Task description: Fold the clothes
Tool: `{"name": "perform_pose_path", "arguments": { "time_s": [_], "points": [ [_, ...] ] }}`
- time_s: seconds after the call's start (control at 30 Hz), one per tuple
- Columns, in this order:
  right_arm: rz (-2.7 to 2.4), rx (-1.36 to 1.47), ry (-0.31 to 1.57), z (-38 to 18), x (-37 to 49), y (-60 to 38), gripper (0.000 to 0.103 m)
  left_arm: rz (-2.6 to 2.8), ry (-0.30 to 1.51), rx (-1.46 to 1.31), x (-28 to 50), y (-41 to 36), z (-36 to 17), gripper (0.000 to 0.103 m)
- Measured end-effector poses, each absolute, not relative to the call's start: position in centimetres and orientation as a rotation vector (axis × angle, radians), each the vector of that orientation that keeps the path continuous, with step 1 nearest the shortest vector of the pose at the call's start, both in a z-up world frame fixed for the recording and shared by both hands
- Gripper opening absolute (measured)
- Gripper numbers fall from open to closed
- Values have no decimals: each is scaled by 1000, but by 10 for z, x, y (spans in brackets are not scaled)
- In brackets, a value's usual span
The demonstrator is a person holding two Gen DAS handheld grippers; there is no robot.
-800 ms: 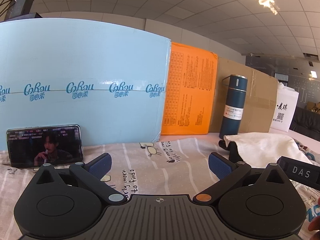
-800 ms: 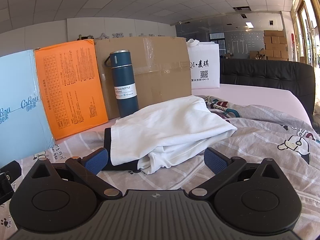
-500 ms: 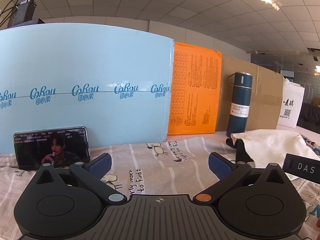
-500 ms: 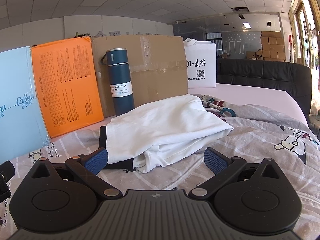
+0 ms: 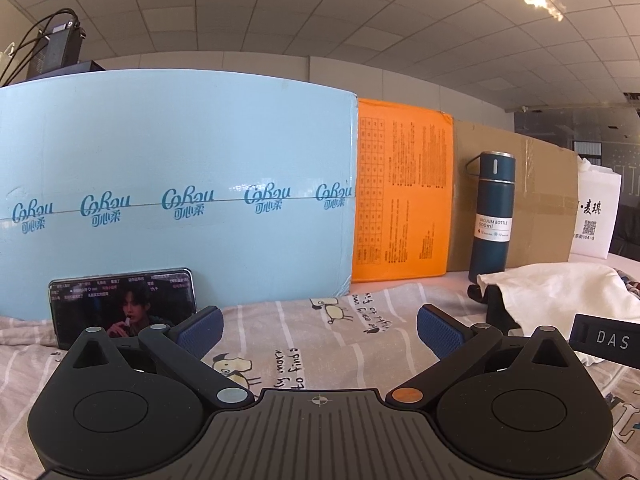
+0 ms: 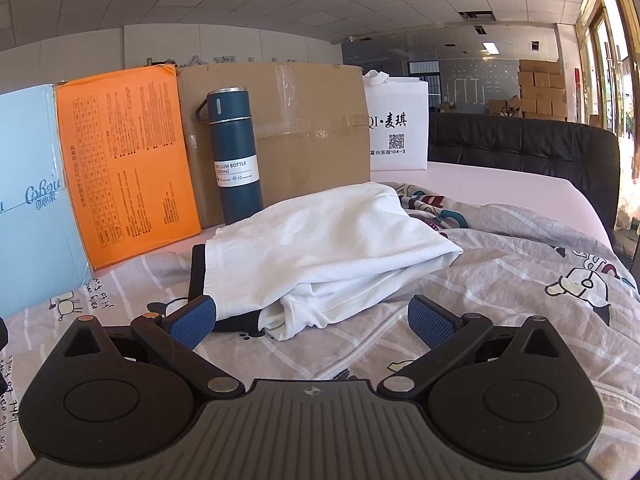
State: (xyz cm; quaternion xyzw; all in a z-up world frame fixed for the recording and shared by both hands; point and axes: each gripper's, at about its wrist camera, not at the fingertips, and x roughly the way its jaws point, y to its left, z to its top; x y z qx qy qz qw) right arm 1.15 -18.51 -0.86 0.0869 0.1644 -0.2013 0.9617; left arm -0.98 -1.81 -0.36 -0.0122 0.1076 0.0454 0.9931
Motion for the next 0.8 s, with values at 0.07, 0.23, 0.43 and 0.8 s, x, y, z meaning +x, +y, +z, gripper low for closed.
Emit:
{"name": "perform_pose_path", "arguments": {
  "time_s": [0.07, 0.23, 0.43, 0.8],
  "points": [
    [-408, 174, 333, -9, 12, -185, 103, 92, 217, -25, -10, -19, -4, 103],
    [-408, 173, 336, -9, 12, -185, 103, 90, 219, -27, -9, -18, -4, 103],
    [-407, 172, 340, -9, 12, -184, 103, 90, 222, -30, -9, -17, -5, 103],
    [-407, 171, 343, -9, 13, -184, 103, 92, 229, -35, -8, -19, -5, 103]
  ]
}}
